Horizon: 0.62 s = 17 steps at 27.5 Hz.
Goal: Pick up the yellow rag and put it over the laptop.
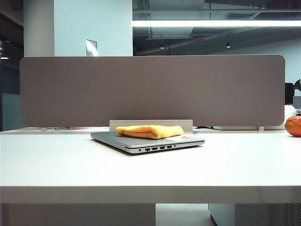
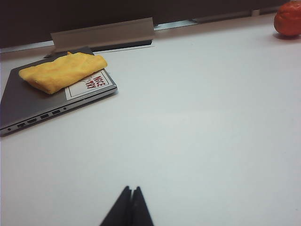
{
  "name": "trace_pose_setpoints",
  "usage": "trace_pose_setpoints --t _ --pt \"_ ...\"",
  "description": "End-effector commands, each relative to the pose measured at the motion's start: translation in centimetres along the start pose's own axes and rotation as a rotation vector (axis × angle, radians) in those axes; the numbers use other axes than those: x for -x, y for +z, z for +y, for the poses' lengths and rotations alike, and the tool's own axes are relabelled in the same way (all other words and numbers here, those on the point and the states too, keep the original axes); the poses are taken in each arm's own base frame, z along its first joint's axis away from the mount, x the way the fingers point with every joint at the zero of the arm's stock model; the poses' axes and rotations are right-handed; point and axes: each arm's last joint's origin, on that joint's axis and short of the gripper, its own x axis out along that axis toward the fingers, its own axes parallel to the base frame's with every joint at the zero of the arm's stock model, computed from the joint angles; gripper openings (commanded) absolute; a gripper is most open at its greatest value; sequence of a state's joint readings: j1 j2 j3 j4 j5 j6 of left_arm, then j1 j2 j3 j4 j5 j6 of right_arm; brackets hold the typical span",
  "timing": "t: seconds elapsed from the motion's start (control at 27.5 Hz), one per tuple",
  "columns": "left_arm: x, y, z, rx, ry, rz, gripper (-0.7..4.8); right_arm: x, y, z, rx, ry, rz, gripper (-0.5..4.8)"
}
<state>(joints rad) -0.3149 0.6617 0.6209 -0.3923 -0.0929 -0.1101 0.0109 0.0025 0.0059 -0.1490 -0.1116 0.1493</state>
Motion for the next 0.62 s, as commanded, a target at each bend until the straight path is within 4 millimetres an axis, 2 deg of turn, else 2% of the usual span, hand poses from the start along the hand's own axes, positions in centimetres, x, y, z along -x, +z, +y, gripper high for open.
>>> trace_pose_setpoints --t 0.04,0.22,0.47,0.62 --pt "1.0 -1.5 0.2 0.024 -0.015 -0.067 -0.06 0.0 0.0 0.0 0.001 -0.004 -0.009 -0.06" --pt "3.2 -3.9 0.7 0.03 -0.027 -0.164 -0.06 0.0 0.0 0.0 0.001 -0.004 -0.009 -0.06" --pt "5.5 -4.1 0.9 0.046 -0.042 -0.28 -0.06 0.0 0.0 0.0 0.001 -0.004 -0.009 -0.06" --pt "5.7 -4.2 1.0 0.035 -0.021 -0.293 -0.06 0.0 0.0 0.0 0.001 -0.004 -0.009 -0.06"
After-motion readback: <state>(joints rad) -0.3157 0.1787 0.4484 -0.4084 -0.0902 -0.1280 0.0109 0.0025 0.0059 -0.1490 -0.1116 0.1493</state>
